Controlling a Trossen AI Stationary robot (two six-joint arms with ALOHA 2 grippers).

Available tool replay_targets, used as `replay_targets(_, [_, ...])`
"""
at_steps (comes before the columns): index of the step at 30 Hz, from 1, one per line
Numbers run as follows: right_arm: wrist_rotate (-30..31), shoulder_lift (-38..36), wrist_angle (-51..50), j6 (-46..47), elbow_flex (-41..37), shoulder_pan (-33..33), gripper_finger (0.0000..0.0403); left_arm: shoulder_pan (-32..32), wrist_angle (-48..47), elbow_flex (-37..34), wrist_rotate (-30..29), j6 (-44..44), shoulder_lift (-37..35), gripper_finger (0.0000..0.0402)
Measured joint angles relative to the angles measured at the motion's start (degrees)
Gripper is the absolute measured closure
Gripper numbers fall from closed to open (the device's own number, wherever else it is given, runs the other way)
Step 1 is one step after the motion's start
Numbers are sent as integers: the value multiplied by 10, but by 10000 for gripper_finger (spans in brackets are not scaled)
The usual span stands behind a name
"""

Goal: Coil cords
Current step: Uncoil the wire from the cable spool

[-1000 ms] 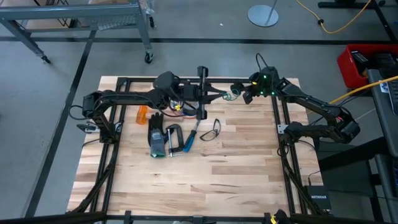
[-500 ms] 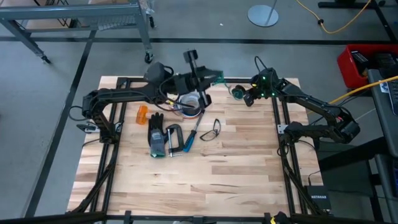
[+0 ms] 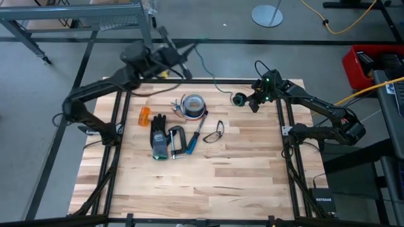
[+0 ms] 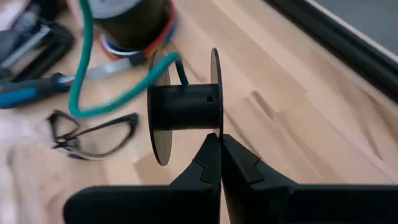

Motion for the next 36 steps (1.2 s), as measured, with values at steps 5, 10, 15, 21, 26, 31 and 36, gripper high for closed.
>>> replay_targets(5, [-50, 0, 0, -9, 0, 0, 402, 25, -101, 0, -73, -1, -53, 401])
replay_targets(10, [-102, 0, 3, -14, 0, 0, 402, 42, -235, 0, -142, -25, -109, 401])
replay_targets(15, [-133, 0, 13, -15, 0, 0, 402, 49, -424, 0, -145, -112, -150, 401])
replay_targets(21, [-219, 0, 44, -15, 0, 0, 402, 48, -631, -1, -145, -235, -171, 401])
replay_targets(26, [-288, 0, 104, 10, 0, 0, 402, 38, -734, -24, -145, -314, -172, 401])
replay_targets(31, [-335, 0, 193, 67, 0, 0, 402, 20, -729, -91, -144, -331, -176, 401])
replay_targets(36, [-381, -1, 284, 131, 0, 0, 402, 4, -669, -175, -140, -333, -176, 401])
